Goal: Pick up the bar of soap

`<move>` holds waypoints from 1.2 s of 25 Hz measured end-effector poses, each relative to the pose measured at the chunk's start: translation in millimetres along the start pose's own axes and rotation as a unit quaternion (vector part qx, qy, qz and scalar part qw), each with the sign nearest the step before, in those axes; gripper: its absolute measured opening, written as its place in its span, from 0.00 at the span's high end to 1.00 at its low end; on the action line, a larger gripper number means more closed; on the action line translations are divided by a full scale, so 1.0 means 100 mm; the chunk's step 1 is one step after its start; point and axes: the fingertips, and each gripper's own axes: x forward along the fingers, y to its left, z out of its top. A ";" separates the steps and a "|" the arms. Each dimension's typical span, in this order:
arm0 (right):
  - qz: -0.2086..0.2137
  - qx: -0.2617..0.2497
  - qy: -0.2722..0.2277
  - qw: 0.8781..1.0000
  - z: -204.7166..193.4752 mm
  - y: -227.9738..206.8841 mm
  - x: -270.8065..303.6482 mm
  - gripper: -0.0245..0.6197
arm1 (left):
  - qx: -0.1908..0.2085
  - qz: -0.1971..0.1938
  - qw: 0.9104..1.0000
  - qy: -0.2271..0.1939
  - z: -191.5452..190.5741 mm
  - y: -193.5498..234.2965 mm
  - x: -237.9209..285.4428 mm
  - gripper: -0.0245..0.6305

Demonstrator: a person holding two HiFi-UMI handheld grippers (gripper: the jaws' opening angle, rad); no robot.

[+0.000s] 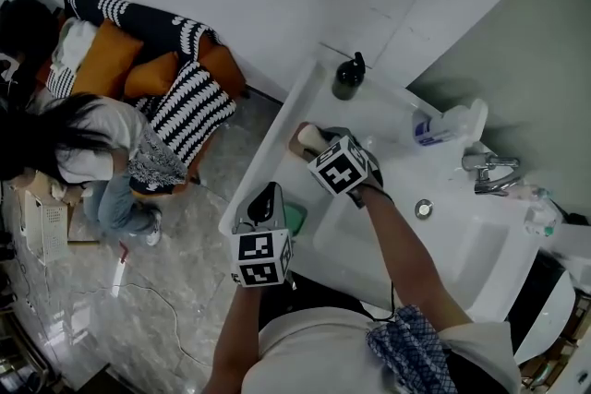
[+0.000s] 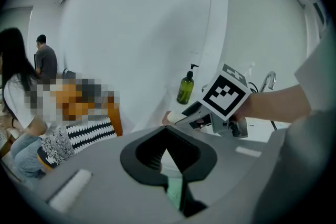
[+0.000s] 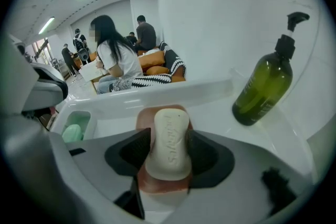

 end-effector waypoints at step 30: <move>-0.006 0.033 -0.002 0.999 -0.03 -0.03 0.02 0.64 | -0.005 0.028 0.999 -0.022 0.14 0.31 -0.18 0.95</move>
